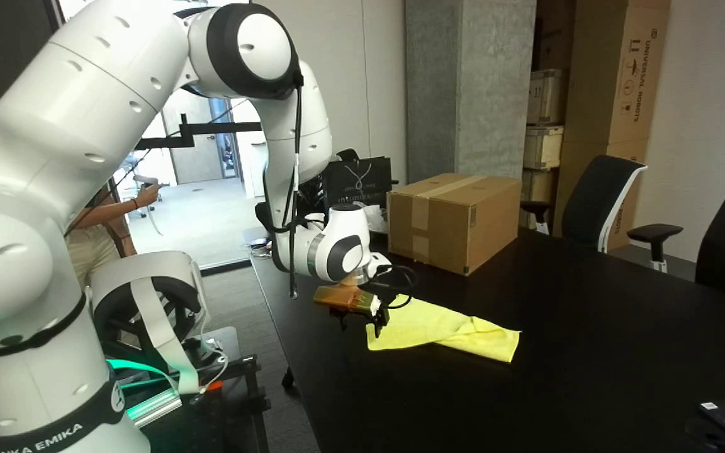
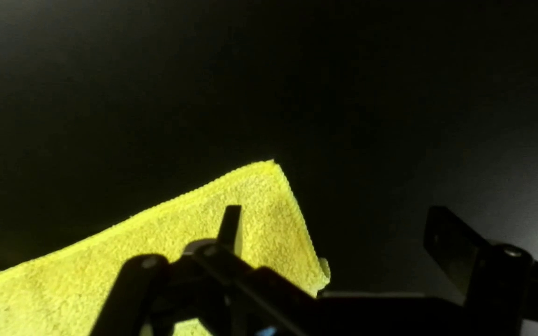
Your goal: Fold the towel in half
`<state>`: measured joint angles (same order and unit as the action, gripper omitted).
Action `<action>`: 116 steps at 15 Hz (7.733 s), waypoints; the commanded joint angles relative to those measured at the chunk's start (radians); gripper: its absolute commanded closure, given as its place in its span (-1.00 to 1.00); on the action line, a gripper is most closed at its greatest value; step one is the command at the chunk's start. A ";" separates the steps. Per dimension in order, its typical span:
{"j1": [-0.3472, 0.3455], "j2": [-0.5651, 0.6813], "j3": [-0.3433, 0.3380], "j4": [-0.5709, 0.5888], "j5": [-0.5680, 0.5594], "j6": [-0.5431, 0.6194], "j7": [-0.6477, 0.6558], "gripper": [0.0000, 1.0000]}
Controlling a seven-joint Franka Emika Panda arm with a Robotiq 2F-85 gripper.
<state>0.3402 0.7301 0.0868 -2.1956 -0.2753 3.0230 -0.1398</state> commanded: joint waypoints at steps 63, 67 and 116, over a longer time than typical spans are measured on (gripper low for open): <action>0.310 0.455 -0.338 0.952 -0.073 -0.092 0.079 0.98; 0.286 0.515 -0.338 1.091 -0.078 -0.164 0.089 0.96; -0.273 -0.812 -0.094 -0.101 0.245 -0.793 0.196 -1.00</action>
<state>0.1067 0.1049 -0.0205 -2.1009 -0.0682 2.1822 0.1134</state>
